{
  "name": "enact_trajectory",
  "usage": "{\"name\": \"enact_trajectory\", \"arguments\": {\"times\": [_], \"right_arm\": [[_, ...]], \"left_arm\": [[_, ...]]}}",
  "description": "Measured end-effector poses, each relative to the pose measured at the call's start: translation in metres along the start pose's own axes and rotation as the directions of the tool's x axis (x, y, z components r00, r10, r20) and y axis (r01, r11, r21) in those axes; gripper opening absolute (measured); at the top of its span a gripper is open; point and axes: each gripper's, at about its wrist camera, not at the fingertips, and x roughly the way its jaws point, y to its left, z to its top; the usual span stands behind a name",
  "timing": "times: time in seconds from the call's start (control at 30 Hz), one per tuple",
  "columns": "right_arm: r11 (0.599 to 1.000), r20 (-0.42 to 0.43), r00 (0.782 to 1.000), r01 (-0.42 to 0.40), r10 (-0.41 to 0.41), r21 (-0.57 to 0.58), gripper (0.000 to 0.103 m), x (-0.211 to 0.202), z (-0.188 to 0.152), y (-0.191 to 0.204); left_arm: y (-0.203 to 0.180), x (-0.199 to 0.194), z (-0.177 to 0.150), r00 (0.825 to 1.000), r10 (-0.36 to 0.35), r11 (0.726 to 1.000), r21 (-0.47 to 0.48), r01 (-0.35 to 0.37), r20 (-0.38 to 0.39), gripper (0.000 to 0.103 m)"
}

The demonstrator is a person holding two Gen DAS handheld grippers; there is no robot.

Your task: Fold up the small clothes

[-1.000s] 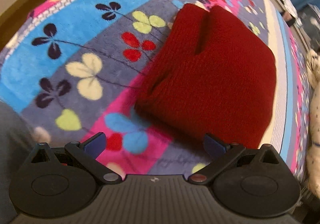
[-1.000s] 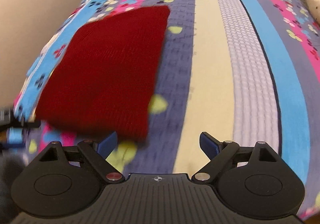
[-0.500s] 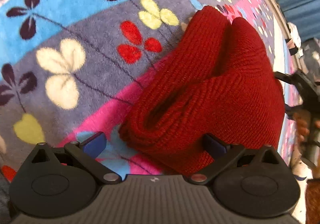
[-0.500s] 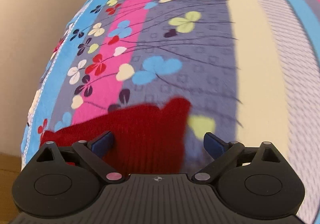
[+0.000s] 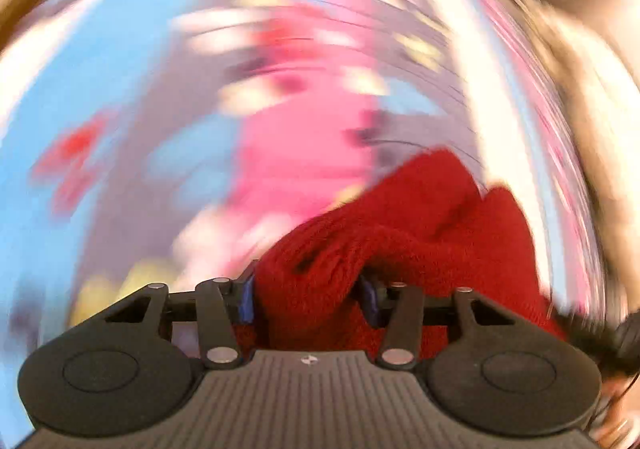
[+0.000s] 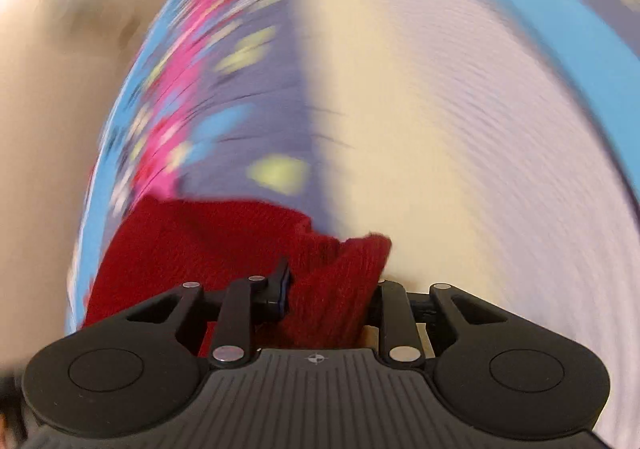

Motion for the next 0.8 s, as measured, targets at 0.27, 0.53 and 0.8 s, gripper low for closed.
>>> {"name": "enact_trajectory", "arguments": {"times": [0.27, 0.53, 0.8], "right_arm": [[0.965, 0.122, 0.992, -0.061, 0.030, 0.256, 0.027, -0.047, -0.081, -0.045], [0.993, 0.187, 0.981, 0.064, -0.044, -0.103, 0.068, -0.070, -0.026, 0.003], [0.934, 0.033, 0.998, -0.032, 0.046, -0.355, 0.052, 0.002, 0.025, 0.071]], "left_arm": [[-0.040, 0.022, 0.032, 0.998, 0.069, 0.990, 0.119, -0.070, 0.009, 0.083], [-0.025, -0.015, 0.001, 0.991, -0.113, 0.993, 0.044, 0.110, 0.071, 0.091], [-0.046, 0.008, -0.016, 0.991, -0.050, 0.999, 0.009, 0.049, 0.124, 0.047]]}}
